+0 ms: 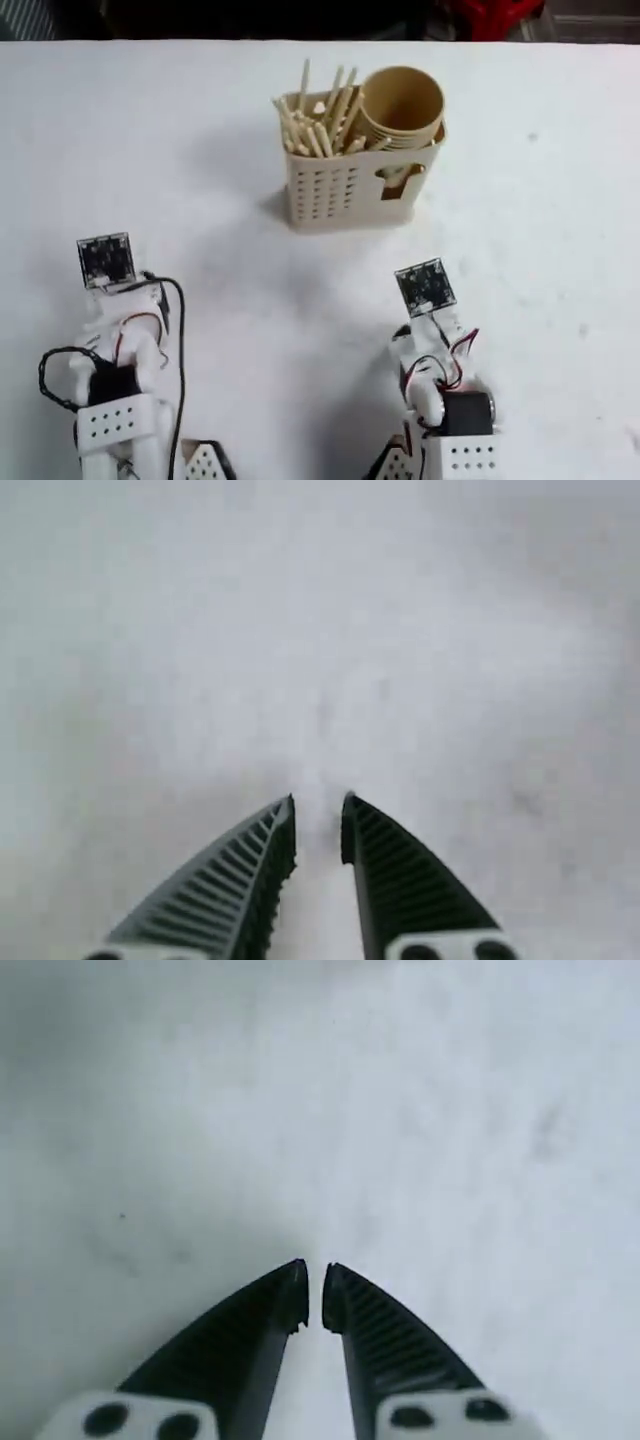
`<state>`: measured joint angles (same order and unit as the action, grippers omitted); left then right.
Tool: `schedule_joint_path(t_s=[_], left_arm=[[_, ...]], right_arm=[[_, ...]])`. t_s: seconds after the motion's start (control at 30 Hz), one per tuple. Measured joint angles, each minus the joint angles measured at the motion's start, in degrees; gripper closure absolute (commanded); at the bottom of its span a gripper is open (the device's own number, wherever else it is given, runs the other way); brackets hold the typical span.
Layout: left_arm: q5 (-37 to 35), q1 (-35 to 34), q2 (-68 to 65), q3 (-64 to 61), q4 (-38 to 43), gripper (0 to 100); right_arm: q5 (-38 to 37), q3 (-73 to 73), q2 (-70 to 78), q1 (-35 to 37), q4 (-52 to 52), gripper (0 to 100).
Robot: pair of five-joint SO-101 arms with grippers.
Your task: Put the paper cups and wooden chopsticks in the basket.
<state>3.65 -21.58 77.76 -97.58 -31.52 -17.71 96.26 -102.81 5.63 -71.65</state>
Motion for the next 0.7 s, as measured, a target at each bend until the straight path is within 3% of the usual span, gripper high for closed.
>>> schedule_joint_path(t_s=[0.1, 0.7], left_arm=[[0.0, 0.0, 0.0, 0.0, -4.1, 90], [-0.2, 0.0, 0.0, 0.0, -4.6, 90]], right_arm=[[0.0, 0.1, -0.1, 0.0, -0.8, 95.7], [0.0, 0.1, -0.1, 0.0, -0.8, 95.7]])
